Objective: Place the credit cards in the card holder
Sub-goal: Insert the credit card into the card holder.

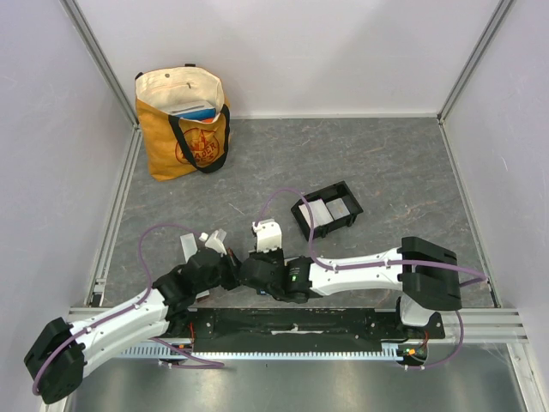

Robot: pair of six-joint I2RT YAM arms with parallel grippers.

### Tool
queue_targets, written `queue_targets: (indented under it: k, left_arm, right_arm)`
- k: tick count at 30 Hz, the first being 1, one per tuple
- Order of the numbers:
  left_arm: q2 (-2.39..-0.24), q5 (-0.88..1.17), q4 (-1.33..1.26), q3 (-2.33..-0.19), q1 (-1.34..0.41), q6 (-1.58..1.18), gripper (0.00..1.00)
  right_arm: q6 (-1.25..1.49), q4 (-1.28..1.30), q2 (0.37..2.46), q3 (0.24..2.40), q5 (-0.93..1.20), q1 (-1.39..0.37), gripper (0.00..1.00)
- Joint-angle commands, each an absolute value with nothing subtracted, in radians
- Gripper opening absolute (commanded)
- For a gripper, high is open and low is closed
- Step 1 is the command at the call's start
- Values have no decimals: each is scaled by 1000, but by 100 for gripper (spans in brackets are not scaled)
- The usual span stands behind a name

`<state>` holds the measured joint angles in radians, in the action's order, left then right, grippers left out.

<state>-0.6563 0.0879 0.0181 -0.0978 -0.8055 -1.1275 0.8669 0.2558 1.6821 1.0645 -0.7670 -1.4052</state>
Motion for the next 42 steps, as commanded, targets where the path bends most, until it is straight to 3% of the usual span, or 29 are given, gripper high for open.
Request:
queue_targets:
  k: [1,23,35,39,42]
  left_arm:
    - [-637,97,-8,-141,-808,-1134,2]
    - [-623,77,35,-127,-810,-1129,2]
    - [-627,69,43,-101,-808,-1132,2]
    - [-635,66,41,-95,-808,-1129,2]
    - [-656,48,41,-77,-808,-1132,2]
  right_arm:
    - [873,356,1694,1124,-873,-1427,0]
    - [934,529,1569,1092,-945,-1421,0]
    - [966,505,1434,947,-775,-1312,0]
    - [925,352,1356,873,-677,-1302,0]
    - [894,166,1322,787,-492,-1252,0]
